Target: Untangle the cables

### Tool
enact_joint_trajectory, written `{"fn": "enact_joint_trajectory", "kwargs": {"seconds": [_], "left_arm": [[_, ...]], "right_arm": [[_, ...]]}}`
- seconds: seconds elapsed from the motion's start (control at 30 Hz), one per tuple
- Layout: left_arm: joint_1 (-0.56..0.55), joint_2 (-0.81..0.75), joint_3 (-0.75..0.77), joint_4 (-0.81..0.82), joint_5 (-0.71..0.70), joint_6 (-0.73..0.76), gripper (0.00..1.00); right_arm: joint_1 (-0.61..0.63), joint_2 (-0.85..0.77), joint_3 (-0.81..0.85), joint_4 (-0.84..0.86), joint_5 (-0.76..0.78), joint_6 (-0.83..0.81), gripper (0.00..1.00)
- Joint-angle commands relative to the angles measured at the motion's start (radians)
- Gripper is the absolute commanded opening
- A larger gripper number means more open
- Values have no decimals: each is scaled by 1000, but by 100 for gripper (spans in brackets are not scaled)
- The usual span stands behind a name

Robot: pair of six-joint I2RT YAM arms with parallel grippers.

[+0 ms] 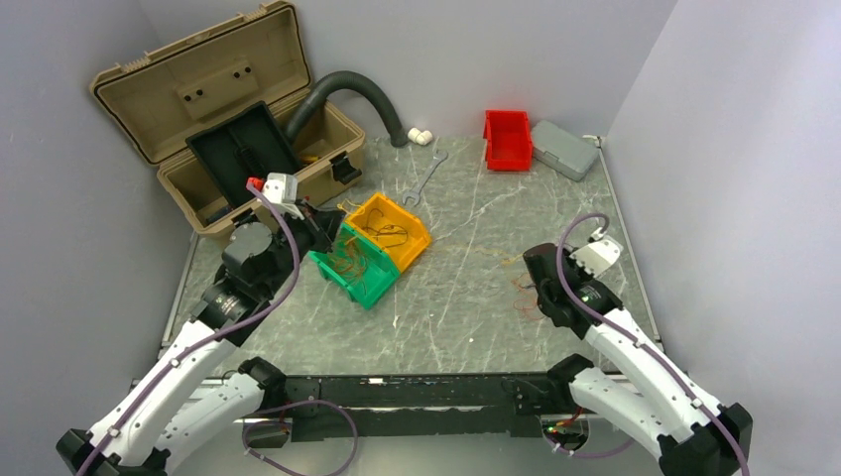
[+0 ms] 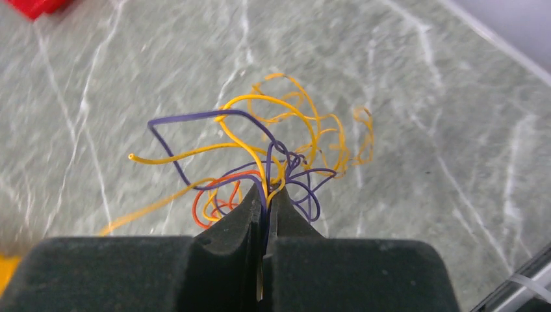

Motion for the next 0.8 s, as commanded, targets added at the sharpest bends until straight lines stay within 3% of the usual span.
{"fn": "enact_joint_trajectory", "kwargs": {"seconds": [0.0, 0.3, 0.43, 0.6, 0.63, 0.7, 0.77], "left_arm": [[7, -32, 49, -59, -74, 12, 0], [6, -45, 149, -139, -82, 78, 0], [6, -4, 196, -119, 46, 96, 0], [7, 100, 267, -99, 232, 104, 0], [6, 115, 282, -107, 239, 102, 0], [6, 136, 299, -101, 255, 100, 0], [7, 152, 306, -81, 291, 95, 0]], "right_arm": [[-77, -20, 43, -56, 82, 12, 0], [-171, -49, -33, 89, -116, -148, 0], [-178, -41, -42, 158, -256, -241, 0], [-179, -38, -46, 233, -373, -340, 17], [-178, -36, -43, 237, -379, -348, 28], [-178, -29, -35, 243, -391, -371, 64], [-178, -23, -32, 280, -471, -450, 79]]}}
